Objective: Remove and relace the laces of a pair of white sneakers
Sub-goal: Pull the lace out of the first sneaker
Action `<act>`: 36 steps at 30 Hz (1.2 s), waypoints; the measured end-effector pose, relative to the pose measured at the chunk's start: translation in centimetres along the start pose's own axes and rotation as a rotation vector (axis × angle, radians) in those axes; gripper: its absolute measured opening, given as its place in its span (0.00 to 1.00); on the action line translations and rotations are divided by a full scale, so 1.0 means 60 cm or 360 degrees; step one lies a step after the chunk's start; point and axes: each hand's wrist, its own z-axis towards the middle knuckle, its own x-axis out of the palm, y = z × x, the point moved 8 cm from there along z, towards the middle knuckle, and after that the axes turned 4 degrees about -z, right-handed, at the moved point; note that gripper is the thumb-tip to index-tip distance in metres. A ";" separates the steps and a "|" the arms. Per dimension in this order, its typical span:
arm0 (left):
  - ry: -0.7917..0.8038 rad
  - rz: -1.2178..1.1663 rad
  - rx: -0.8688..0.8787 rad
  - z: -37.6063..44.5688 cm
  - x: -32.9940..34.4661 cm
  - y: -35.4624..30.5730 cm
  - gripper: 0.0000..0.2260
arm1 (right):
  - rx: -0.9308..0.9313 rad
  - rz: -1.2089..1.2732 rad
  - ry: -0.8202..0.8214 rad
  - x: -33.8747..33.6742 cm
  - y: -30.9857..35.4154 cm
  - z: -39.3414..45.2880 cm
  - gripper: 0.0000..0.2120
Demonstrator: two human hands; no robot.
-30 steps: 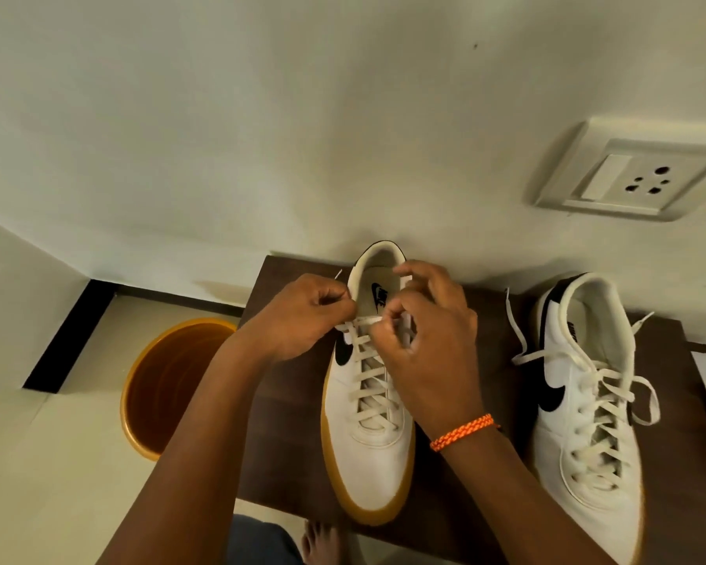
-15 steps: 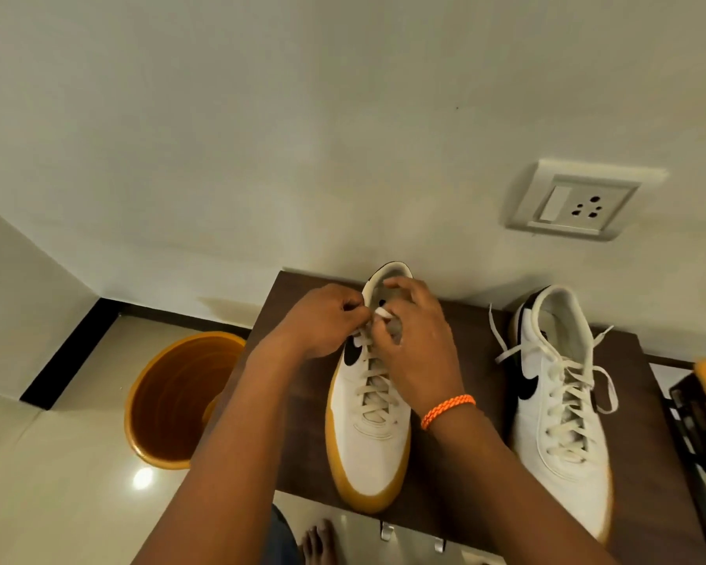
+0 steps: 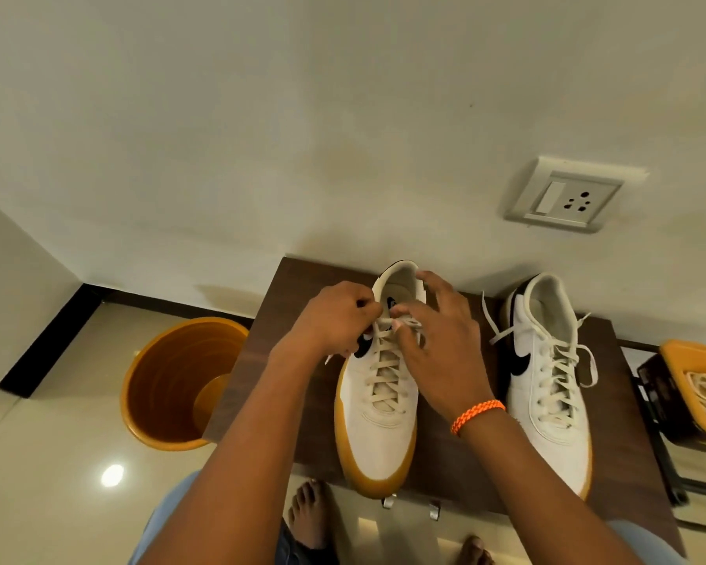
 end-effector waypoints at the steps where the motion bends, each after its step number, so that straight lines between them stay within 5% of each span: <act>1: 0.0028 -0.0089 -0.0009 -0.002 0.000 0.003 0.11 | 0.0027 -0.0017 0.0026 0.011 -0.003 0.000 0.09; 8: 0.0134 -0.0356 -0.0116 -0.007 -0.005 0.012 0.12 | 0.0053 0.0274 -0.0047 0.032 -0.002 0.013 0.05; 14: 0.0191 -0.0402 -0.0212 -0.002 0.000 0.015 0.11 | 0.0231 0.0357 -0.0537 -0.042 -0.014 0.015 0.13; 18: 0.0161 -0.0298 -0.0201 0.002 -0.006 0.011 0.11 | 0.0079 -0.0042 -0.0359 -0.020 0.006 0.020 0.11; 24: 0.0146 -0.0230 -0.0203 -0.003 -0.010 0.008 0.10 | -0.0015 -0.0103 0.0001 0.044 0.011 0.023 0.06; 36: 0.0136 -0.0179 -0.0224 0.003 -0.008 0.007 0.09 | 0.0227 0.0082 -0.0404 -0.055 -0.036 0.036 0.07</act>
